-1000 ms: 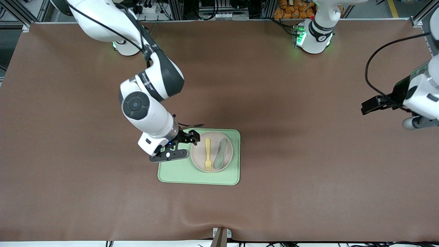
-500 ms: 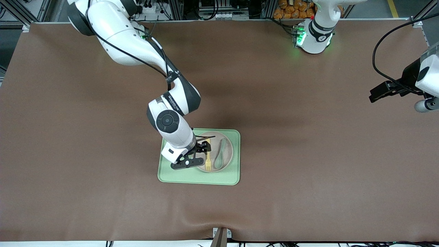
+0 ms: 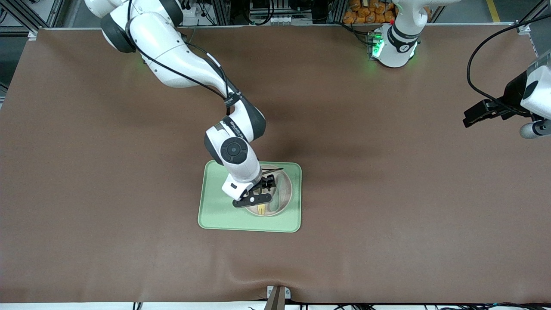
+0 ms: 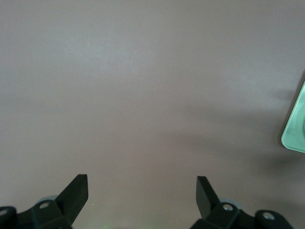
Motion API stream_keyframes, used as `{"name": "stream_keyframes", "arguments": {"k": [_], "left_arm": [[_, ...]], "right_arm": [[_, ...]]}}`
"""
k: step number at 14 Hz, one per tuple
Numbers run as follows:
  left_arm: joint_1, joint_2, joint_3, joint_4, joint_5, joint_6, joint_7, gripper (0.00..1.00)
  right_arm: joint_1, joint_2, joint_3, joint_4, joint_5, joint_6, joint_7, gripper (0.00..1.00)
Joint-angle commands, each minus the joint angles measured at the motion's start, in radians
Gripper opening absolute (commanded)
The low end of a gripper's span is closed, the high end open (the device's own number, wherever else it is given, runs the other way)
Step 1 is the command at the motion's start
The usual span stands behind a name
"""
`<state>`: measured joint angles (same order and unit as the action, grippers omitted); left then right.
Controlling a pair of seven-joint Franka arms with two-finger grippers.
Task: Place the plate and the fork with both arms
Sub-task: 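Lower the right gripper over the plate and grasp the yellow fork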
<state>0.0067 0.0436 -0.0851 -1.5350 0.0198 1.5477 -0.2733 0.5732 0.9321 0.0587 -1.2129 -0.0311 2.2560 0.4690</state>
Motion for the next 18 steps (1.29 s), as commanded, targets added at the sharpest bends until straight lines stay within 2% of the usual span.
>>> {"name": "stream_keyframes", "arguments": {"k": [1,16,18], "left_arm": [[0.010,-0.033,-0.011,-0.028,0.022,0.012,0.014,1.00],[0.010,-0.042,-0.010,-0.031,0.022,0.003,0.014,1.00],[0.010,-0.042,-0.011,-0.031,0.022,0.003,0.014,1.00]], "right_arm": [[0.011,0.028,-0.010,0.046,-0.036,-0.018,0.036,0.69],[0.028,0.060,-0.008,0.036,-0.070,-0.021,0.040,0.61],[0.034,0.062,-0.008,0.036,-0.073,-0.021,0.052,0.53]]}}
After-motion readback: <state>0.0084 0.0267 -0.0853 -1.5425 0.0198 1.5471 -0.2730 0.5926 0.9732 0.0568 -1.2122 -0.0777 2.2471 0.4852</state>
